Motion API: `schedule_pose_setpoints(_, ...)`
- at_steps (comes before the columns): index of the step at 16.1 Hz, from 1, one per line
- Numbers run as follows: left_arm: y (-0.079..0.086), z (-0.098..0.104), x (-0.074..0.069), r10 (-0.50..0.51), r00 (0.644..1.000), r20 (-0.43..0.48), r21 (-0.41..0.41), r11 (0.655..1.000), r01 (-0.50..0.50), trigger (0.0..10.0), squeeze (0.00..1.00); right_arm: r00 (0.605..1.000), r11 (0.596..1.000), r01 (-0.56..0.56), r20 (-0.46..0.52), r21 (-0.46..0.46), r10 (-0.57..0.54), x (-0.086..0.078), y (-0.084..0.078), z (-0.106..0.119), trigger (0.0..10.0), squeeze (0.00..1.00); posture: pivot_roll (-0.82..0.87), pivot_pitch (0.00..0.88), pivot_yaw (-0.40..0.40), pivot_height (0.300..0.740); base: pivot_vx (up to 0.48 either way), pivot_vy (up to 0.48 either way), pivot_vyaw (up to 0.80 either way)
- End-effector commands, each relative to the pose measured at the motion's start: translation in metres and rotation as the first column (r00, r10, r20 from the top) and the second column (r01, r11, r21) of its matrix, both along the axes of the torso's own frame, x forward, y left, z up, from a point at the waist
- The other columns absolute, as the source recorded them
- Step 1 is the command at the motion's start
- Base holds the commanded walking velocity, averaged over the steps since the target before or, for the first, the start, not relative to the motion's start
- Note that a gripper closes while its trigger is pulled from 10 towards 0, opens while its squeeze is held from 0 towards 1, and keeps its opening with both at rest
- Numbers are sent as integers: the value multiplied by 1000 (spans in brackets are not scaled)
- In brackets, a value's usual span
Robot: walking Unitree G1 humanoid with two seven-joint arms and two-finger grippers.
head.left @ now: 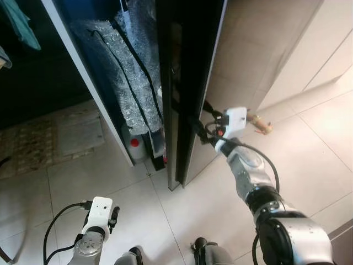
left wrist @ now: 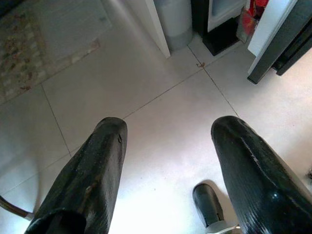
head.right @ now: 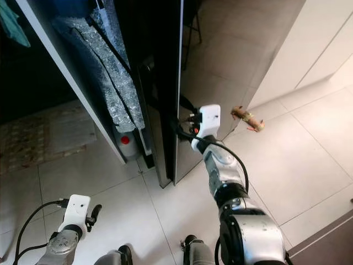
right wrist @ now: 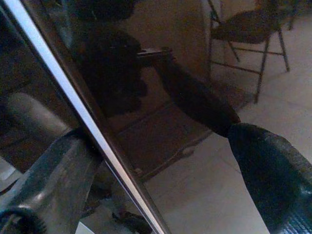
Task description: Restocking fridge
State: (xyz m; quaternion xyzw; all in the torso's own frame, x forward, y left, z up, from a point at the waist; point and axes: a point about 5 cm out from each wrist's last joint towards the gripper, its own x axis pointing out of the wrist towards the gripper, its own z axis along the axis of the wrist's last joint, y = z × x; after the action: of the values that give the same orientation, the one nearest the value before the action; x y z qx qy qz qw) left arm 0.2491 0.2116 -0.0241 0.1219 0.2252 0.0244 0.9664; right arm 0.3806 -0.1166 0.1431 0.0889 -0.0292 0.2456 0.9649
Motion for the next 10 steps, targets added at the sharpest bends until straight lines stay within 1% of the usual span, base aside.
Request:
schedule_pose_setpoints(1,4,-4,-7,15,1000,-12,-4,1000,-15,10000,0,999,1000,-14,38,15,13,3,4,9,10000,0,-36,230,-7,740,0,0,0)
schedule_pose_setpoints(3,5,-3,-6,14,1000,-1,-12,1000,-14,10000,0,997,999,-50,54,3,50,2,11,11,10000,0,-34,223,-2,740,0,0,0)
schedule_pose_setpoints(4,5,-3,-6,13,1000,0,-13,1000,-13,10000,0,997,999,-52,54,-4,52,1,11,10,10000,0,-34,221,-1,740,0,0,0)
schedule_pose_setpoints(7,4,-2,-5,9,1000,2,-21,1000,-9,10000,0,995,996,-44,82,-82,50,1,9,11,10000,0,-42,207,5,740,0,0,0)
schedule_pose_setpoints(10,1,-1,-3,-9,1000,7,-40,999,9,10000,0,993,995,-37,106,-90,46,1,6,14,10000,0,-49,199,10,740,0,0,0)
